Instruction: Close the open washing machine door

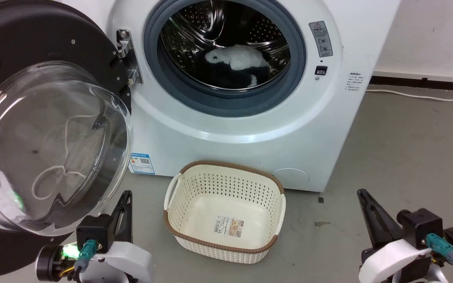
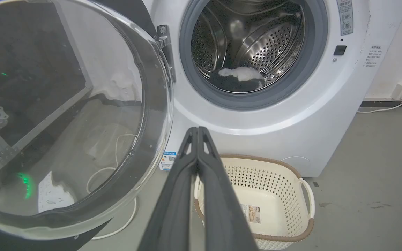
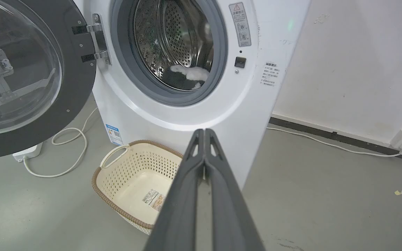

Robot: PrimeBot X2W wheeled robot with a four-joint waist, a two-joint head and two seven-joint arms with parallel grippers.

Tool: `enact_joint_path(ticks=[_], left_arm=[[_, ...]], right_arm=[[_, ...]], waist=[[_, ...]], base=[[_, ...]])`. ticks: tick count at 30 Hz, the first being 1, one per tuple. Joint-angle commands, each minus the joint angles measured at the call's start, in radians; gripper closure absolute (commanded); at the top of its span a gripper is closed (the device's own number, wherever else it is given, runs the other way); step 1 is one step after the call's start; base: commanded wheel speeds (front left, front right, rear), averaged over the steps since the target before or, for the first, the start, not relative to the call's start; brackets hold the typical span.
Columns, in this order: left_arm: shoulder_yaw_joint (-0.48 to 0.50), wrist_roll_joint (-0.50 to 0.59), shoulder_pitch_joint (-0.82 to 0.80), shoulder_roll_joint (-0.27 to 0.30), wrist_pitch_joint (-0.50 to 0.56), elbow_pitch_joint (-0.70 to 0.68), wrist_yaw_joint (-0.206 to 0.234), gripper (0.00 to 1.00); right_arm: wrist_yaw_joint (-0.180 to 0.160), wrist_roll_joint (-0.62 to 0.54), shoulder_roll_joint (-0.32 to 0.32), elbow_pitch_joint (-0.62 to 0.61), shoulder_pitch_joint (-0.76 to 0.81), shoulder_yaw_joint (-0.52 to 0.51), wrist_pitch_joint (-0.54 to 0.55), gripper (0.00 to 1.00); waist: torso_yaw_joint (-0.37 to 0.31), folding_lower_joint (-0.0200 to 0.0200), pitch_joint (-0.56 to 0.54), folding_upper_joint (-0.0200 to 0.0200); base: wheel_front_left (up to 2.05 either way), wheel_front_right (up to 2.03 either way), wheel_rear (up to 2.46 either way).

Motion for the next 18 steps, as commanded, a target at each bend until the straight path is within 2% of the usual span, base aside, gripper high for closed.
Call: enact_joint_path(ticks=[1, 16, 17, 18], left_arm=[[0.001, 0.002, 0.015, 0.0, 0.0, -0.004, 0.003, 1.0], [0.001, 0.002, 0.015, 0.0, 0.0, -0.004, 0.003, 1.0], [0.0, 0.0, 0.0, 0.0, 0.0, 0.0, 0.0, 0.0], [-0.001, 0.0, 0.0, 0.0, -0.001, 0.0, 0.0, 1.0]], right_arm=[[0.001, -0.008, 0.005, -0.004, 0.017, 0.0, 0.0, 1.0], [0.001, -0.008, 0.005, -0.004, 0.017, 0.0, 0.0, 1.0], [0.0, 0.0, 0.0, 0.0, 0.0, 0.0, 0.0, 0.0], [0.0, 0.001, 0.0, 0.0, 0.0, 0.0, 0.0, 1.0]], waist=[[0.0, 0.0, 0.0, -0.0001], [0.0, 0.0, 0.0, -0.0001], [0.0, 0.0, 0.0, -0.0001], [0.0, 0.0, 0.0, -0.0001]], base=[[0.0, 0.0, 0.0], [0.0, 0.0, 0.0], [0.0, 0.0, 0.0], [0.0, 0.0, 0.0]])
